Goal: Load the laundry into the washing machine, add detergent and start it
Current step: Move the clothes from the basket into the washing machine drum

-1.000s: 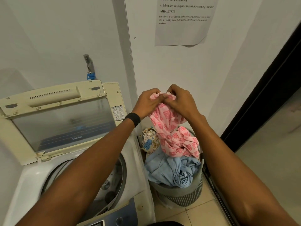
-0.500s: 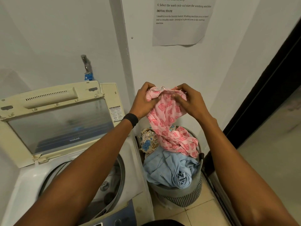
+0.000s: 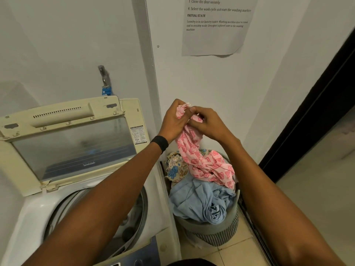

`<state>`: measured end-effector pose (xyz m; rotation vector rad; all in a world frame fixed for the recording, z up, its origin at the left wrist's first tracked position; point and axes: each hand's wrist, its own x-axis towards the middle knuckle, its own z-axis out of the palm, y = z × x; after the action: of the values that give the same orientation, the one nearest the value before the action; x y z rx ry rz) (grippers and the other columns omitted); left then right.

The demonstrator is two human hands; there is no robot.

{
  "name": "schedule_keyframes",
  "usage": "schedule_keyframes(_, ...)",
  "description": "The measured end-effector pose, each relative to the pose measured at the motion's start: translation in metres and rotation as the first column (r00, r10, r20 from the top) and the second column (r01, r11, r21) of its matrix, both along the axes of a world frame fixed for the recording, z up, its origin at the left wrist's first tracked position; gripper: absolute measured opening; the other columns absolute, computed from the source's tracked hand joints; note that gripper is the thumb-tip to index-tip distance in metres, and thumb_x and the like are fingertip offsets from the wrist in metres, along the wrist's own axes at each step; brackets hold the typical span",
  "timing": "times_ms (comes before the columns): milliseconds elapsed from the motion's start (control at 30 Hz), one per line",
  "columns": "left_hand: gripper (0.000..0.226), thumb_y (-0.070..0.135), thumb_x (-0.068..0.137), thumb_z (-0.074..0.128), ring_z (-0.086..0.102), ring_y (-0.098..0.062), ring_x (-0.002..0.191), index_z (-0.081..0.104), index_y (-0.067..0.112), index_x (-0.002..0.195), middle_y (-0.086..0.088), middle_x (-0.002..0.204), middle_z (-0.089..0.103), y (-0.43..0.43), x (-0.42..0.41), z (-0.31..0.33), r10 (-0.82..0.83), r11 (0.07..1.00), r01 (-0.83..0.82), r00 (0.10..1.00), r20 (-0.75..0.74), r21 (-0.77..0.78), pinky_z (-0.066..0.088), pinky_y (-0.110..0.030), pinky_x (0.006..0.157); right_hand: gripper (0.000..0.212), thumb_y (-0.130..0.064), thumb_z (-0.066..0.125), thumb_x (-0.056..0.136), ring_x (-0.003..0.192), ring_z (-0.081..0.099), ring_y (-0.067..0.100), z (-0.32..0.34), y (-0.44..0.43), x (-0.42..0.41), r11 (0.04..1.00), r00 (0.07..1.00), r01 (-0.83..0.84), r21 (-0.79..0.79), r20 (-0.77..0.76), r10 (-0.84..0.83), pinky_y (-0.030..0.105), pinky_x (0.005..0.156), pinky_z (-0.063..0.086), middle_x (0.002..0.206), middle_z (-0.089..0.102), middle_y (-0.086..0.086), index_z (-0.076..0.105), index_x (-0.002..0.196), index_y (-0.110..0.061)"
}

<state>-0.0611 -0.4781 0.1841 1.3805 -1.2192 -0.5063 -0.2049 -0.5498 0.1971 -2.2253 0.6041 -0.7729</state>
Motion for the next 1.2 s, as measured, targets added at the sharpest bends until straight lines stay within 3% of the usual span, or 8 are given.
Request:
schedule_keyframes(233,0.030,0.037,0.104,0.058,0.053,-0.012,0.069,0.046,0.015,0.088,0.001,0.074,0.051,0.000,0.020,-0.003,0.148,0.989,-0.148,0.989,-0.011,0.003,0.045,-0.029,0.067,0.020,-0.022,0.078,0.090,0.074,0.071,0.015,0.006,-0.010,-0.034,0.969,0.997,0.004,0.247,-0.082,0.017,0.032,0.070,0.059,0.088,0.074,0.013,0.073,0.103,-0.007)
schedule_keyframes(400,0.044,0.055,0.096,0.055,0.046,0.002,0.061,0.046,0.012,0.087,0.006,0.072,0.047,0.002,0.010,0.003,0.099,0.995,-0.099,0.994,-0.039,0.001,0.040,-0.015,0.062,0.024,-0.025,0.080,0.088,0.074,0.072,0.017,0.013,-0.009,-0.029,0.968,0.982,0.108,0.226,0.130,-0.140,0.034,0.073,0.059,0.082,0.074,0.006,0.071,0.103,-0.008)
schedule_keyframes(500,0.056,0.068,0.083,0.060,0.064,-0.009,0.082,0.052,0.015,0.101,-0.003,0.090,0.063,0.000,0.000,0.006,-0.002,0.999,0.004,0.998,-0.067,0.033,0.054,-0.025,0.074,0.032,-0.022,0.084,0.085,0.075,0.074,0.023,0.019,0.000,-0.012,0.944,0.947,0.130,0.304,0.245,-0.209,0.035,0.073,0.060,0.078,0.073,0.009,0.062,0.102,-0.005)
schedule_keyframes(600,0.058,0.055,0.082,0.071,0.071,-0.022,0.096,0.056,0.011,0.117,-0.012,0.108,0.069,0.001,-0.006,0.013,-0.084,0.996,0.090,0.981,-0.172,0.023,0.061,-0.035,0.084,0.016,-0.015,0.079,0.087,0.077,0.071,0.020,0.020,0.003,0.000,0.951,0.933,0.116,0.287,0.297,-0.203,0.041,0.075,0.062,0.085,0.072,0.006,0.068,0.093,-0.005)
schedule_keyframes(733,0.040,0.040,0.095,0.071,0.074,-0.026,0.093,0.061,0.008,0.116,-0.011,0.103,0.073,-0.002,-0.002,0.016,0.025,0.999,-0.030,0.971,-0.238,-0.019,0.062,-0.044,0.088,0.018,-0.028,0.067,0.096,0.098,0.069,0.015,0.007,0.012,0.004,0.918,0.890,0.127,0.376,0.365,-0.272,0.031,0.089,0.058,0.122,0.062,0.000,0.073,0.113,-0.026)
schedule_keyframes(900,0.020,0.032,0.097,0.071,0.068,-0.012,0.077,0.063,0.014,0.103,0.000,0.086,0.069,-0.007,-0.002,0.031,0.083,0.990,-0.115,0.946,-0.313,-0.085,0.057,-0.030,0.076,0.072,-0.036,0.076,0.089,0.109,0.067,0.010,-0.058,0.034,0.004,0.874,0.995,-0.074,0.480,-0.018,0.095,0.032,0.094,0.059,0.134,0.056,0.001,0.035,0.147,-0.023)
schedule_keyframes(1000,0.022,0.032,0.096,0.072,0.068,-0.010,0.078,0.063,0.013,0.102,0.001,0.087,0.069,-0.008,0.005,0.033,0.137,0.981,-0.164,0.964,-0.229,-0.107,0.059,-0.030,0.078,0.051,-0.031,0.075,0.090,0.106,0.068,0.025,-0.096,0.043,0.001,0.959,0.911,0.032,0.280,-0.404,0.088,0.048,0.096,0.057,0.123,0.067,0.008,0.055,0.133,-0.014)
schedule_keyframes(1200,0.048,0.060,0.088,0.070,0.060,0.004,0.070,0.059,0.014,0.097,0.009,0.082,0.068,0.013,0.045,0.005,0.277,0.958,-0.286,0.937,0.212,0.014,0.051,-0.018,0.065,0.046,-0.019,0.079,0.086,0.079,0.072,0.007,-0.052,0.013,-0.030,0.940,0.966,0.054,0.336,-0.256,0.036,0.027,0.073,0.062,0.108,0.069,0.001,0.053,0.124,-0.018)
